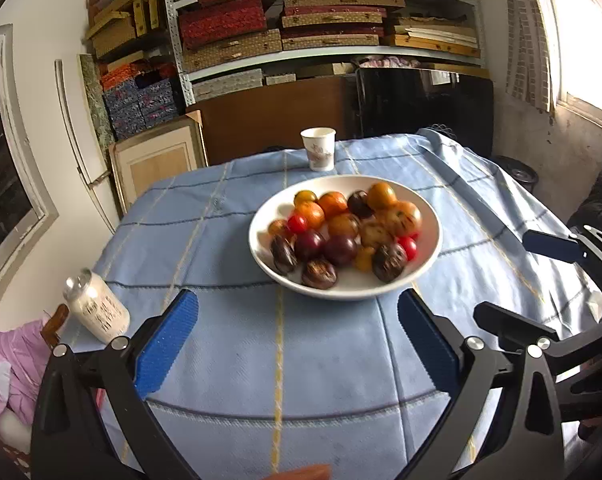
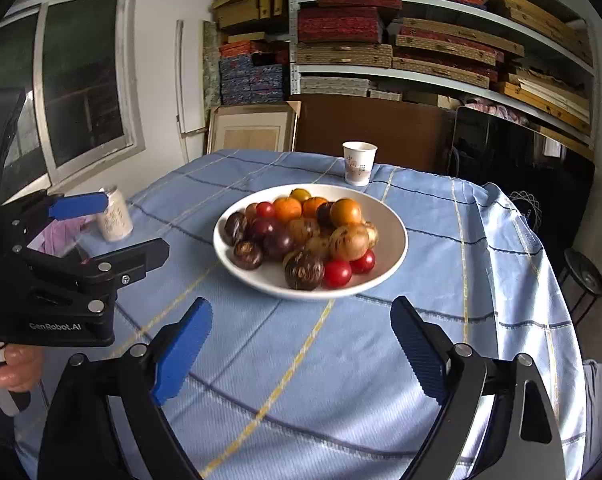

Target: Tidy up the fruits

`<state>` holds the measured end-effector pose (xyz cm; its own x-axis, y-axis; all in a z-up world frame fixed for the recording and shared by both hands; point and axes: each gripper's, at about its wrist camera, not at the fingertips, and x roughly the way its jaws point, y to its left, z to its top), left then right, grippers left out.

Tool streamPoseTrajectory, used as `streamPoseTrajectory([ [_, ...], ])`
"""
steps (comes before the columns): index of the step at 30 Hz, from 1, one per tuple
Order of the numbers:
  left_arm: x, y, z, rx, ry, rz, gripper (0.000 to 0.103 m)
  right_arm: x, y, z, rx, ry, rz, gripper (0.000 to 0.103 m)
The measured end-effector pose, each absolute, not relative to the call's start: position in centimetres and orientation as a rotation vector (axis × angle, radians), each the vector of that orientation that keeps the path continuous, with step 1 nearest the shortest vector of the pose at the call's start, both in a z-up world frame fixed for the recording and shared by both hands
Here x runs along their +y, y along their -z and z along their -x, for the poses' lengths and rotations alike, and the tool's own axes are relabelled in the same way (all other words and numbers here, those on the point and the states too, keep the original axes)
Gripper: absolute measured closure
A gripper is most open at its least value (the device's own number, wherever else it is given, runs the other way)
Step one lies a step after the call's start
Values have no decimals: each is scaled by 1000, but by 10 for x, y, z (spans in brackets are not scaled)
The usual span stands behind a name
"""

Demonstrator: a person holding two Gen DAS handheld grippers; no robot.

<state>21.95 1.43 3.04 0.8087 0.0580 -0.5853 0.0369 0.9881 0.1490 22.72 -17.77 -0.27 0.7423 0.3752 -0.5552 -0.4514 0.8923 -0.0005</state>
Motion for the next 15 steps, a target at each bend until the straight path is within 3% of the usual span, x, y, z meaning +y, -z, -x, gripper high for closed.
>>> streamPoseTrajectory([
  [15, 24, 0, -223, 720, -18, -106, 5, -197, 24, -228, 654, -421, 101, 11],
])
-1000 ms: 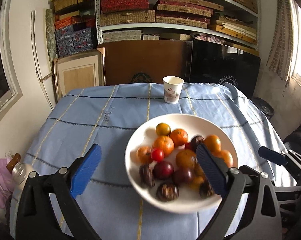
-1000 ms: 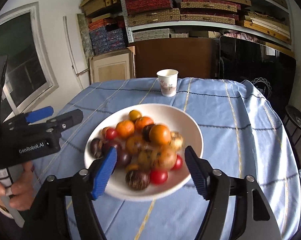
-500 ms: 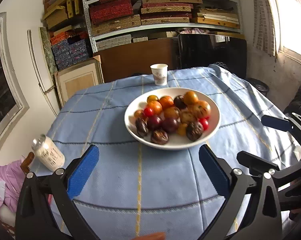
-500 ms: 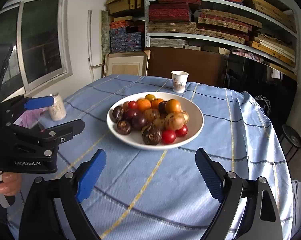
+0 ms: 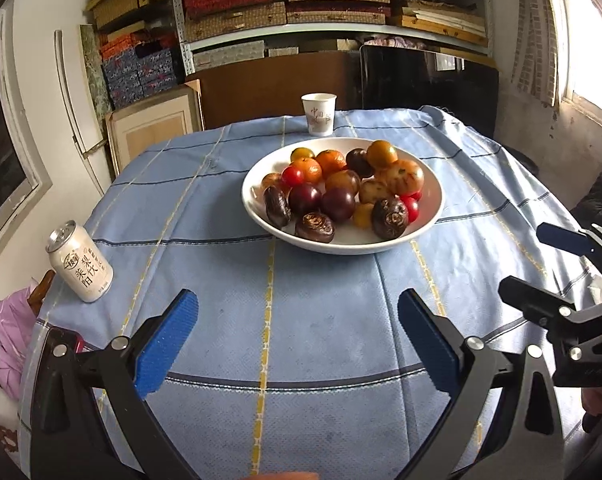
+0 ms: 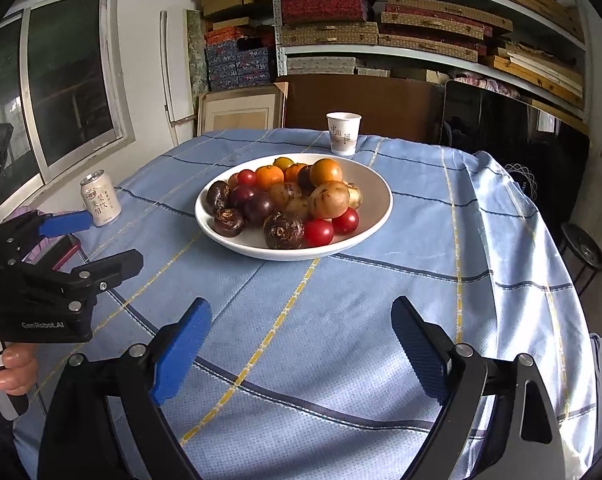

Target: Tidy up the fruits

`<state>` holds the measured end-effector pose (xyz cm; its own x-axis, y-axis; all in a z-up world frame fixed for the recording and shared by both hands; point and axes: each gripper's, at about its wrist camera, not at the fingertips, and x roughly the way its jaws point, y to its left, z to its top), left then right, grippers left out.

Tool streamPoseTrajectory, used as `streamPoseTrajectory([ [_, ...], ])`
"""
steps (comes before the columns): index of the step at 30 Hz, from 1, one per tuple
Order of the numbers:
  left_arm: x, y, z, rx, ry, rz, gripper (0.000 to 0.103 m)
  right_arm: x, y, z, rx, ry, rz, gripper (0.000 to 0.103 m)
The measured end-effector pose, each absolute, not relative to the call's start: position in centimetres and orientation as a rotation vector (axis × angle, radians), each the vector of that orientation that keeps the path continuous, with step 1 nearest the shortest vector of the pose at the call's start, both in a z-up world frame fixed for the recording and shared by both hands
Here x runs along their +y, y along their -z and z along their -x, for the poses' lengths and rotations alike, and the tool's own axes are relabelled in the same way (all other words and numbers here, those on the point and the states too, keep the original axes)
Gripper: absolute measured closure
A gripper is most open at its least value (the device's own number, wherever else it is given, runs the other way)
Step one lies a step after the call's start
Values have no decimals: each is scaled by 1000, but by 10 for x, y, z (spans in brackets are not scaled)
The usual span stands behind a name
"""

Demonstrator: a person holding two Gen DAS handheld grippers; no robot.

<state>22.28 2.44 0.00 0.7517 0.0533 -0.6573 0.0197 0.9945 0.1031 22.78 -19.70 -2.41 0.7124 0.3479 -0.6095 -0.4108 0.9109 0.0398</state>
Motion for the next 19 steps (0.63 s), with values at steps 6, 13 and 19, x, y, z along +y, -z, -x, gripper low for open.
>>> streamPoseTrajectory([
  [6, 27, 2, -225, 732, -34, -96, 5, -195, 26, -228, 664, -429, 110, 11],
  [13, 31, 2, -224, 722, -62, -97, 5, -194, 27, -228, 671, -431, 106, 11],
  [19, 30, 3, -223, 718, -62, -101, 5, -195, 29, -229, 681, -429, 98, 11],
])
